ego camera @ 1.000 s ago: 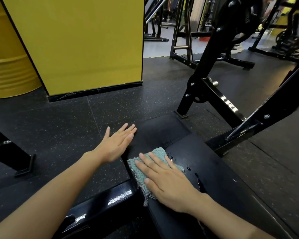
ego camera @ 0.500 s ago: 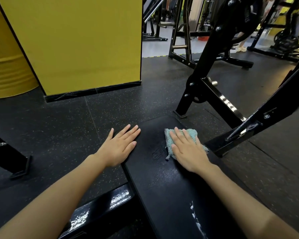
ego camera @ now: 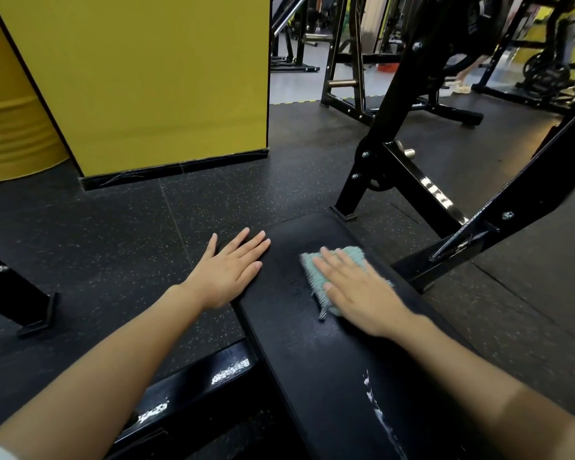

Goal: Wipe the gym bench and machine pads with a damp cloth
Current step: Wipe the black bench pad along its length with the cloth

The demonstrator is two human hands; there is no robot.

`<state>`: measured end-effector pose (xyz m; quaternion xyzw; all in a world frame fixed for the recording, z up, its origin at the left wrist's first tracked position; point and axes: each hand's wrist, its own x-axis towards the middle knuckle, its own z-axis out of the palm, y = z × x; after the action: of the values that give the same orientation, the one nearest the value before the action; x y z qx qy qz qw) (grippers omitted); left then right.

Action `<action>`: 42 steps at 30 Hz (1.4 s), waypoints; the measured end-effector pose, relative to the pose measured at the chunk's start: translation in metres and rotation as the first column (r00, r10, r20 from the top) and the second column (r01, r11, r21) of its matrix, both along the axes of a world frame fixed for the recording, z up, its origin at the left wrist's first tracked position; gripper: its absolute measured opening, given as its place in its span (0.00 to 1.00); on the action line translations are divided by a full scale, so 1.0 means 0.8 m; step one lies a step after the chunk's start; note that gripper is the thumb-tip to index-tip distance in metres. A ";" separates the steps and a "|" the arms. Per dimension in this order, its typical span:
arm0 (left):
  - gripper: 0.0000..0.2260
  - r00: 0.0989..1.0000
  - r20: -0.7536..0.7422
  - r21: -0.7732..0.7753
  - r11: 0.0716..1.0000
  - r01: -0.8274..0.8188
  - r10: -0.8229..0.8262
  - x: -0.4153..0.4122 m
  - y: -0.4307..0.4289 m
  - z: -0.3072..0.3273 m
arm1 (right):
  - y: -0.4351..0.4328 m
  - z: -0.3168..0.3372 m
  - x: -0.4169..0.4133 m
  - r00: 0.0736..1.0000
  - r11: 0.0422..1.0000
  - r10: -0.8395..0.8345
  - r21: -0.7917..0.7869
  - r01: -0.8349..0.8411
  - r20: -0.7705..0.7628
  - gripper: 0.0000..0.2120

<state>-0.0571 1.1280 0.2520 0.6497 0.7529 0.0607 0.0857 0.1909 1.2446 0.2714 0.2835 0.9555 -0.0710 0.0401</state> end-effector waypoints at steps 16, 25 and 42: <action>0.22 0.986 0.100 0.001 0.991 0.132 -0.131 0.023 0.000 0.013 | -0.021 -0.002 0.040 0.994 0.993 -0.113 -0.037 0.113 -0.001 0.31; 0.40 0.995 0.007 0.027 0.995 0.099 -0.099 0.030 -0.003 -0.002 | -0.067 0.003 0.058 0.999 0.996 0.006 -0.088 -0.009 -0.036 0.30; 0.22 0.989 0.064 0.018 0.991 0.132 -0.133 0.042 -0.004 0.005 | -0.082 0.001 0.015 1.000 0.998 -0.008 -0.060 0.007 -0.023 0.35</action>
<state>-0.0236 1.1251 0.2556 0.6964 0.7046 0.0813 0.1097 0.2026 1.1793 0.2720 0.2848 0.9523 -0.1033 0.0372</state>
